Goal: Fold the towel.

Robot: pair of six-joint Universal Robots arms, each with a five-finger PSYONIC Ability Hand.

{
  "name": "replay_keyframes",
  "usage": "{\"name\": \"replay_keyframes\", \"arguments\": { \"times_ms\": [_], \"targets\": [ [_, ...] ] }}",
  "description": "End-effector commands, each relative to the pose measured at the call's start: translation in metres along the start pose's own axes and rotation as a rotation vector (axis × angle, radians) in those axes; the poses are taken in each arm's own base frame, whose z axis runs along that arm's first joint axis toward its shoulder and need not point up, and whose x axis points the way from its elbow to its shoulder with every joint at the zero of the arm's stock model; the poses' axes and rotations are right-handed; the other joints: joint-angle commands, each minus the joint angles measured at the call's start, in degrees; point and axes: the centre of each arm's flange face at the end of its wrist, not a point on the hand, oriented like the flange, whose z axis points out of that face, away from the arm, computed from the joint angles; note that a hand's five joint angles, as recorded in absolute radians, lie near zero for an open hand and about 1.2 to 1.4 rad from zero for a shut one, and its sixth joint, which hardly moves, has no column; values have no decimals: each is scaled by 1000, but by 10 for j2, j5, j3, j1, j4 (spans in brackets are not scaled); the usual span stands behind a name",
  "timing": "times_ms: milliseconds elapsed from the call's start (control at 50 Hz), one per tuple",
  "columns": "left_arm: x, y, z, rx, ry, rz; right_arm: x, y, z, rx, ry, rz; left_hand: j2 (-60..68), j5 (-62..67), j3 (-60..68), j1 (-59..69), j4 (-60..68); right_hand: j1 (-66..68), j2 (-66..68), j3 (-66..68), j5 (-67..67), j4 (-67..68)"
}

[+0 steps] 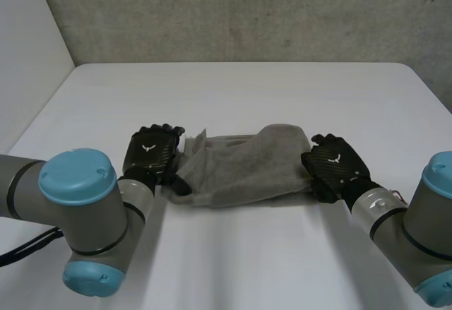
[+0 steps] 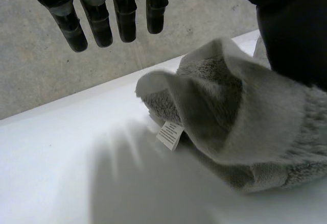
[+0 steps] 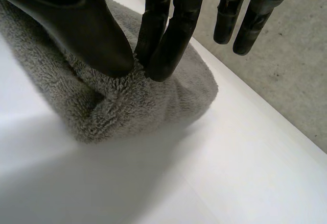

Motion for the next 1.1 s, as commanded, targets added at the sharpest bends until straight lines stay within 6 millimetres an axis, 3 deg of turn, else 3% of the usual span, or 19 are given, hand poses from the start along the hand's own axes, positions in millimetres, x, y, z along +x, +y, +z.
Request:
{"name": "replay_keyframes", "arguments": {
  "times_ms": [20, 120, 420, 680, 940, 960, 980, 1000, 1020, 1100],
  "targets": [
    [-3, 0, -1, -3, -9, -1, 27, 9, 0, -33, 61, 31, 12, 2, -28, -3, -32, 69, 36, -7, 46, -33],
    [-3, -3, -2, 6, -7, -2, 35, 15, -5, -52, 65, 52, 12, 2, -28, -3, -32, 69, 36, -7, 46, -33],
    [0, -1, -4, 2, 0, 0, 29, 22, -13, -96, 22, 79, 12, 2, -28, -3, -32, 69, 36, -7, 46, -33],
    [-1, -5, -4, 12, 0, -2, 55, 32, -25, -113, 62, 121, 10, 1, -28, -5, -32, 69, 36, -7, 46, -33],
    [2, -8, -8, 13, 11, 0, 56, 33, -31, -119, 59, 137, 9, -1, -28, -7, -32, 69, 36, -7, 46, -33],
    [2, -8, -8, 13, 11, 0, 55, 32, -31, -122, 57, 137, 9, -1, -28, -7, -32, -115, -149, -7, -138, -33],
    [1, -10, -11, 14, 12, -1, 55, 32, -32, -124, 55, 138, 10, 1, -28, -5, -32, -435, -468, -7, -458, -33],
    [1, -10, -11, 14, 12, -1, 55, 32, -32, -124, 55, 138, 10, 1, -28, -5, -32, -438, -472, -7, -461, -33],
    [2, -13, -15, 16, 18, 1, 55, 32, -32, -127, 58, 139, 10, 1, -28, -5, -32, -600, -633, -7, -623, -33],
    [17, -20, -34, 16, 100, 12, 57, 30, -32, -123, 66, 134, 12, 2, -28, -3, -32, -610, -643, -7, -633, -33]
  ]
}}
